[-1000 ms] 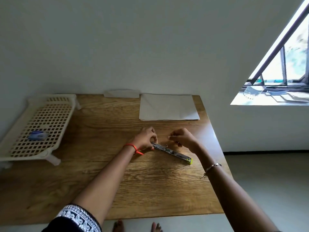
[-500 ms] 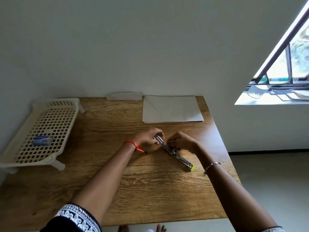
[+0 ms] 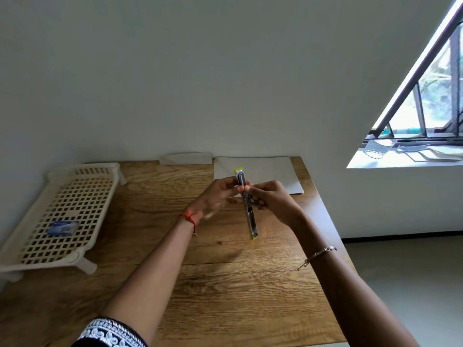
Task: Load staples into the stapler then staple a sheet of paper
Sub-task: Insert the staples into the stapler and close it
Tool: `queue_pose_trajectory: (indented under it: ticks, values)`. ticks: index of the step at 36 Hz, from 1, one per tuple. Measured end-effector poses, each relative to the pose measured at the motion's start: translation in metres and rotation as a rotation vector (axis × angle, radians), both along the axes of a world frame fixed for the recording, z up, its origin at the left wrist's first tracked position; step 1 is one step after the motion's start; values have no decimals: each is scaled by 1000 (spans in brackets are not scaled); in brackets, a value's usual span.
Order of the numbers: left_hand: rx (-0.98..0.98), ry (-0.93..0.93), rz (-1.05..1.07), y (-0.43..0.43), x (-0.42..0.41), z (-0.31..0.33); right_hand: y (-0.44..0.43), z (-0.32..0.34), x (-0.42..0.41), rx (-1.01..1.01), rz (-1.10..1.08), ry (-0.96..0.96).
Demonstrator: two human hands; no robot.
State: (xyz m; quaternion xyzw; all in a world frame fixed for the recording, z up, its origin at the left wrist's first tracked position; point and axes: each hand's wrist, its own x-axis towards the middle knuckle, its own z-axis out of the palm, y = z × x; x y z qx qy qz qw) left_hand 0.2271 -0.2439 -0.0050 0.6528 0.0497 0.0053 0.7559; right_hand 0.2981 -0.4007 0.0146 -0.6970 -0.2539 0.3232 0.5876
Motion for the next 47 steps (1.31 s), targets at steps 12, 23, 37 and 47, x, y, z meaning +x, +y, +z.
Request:
queue_pose_trajectory:
  ticks: [12,23,37,47]
  values:
    - [-487,-124,130,9,13,48,13,81,12,87,-31,149]
    - [-554,-201,118,15,18,95,14,123,20,341,-86,214]
    - [-560,-216,123,26,26,110,27,141,13,421,-300,259]
    - [-540,-202,134,26,29,110,27,144,14,473,-259,159]
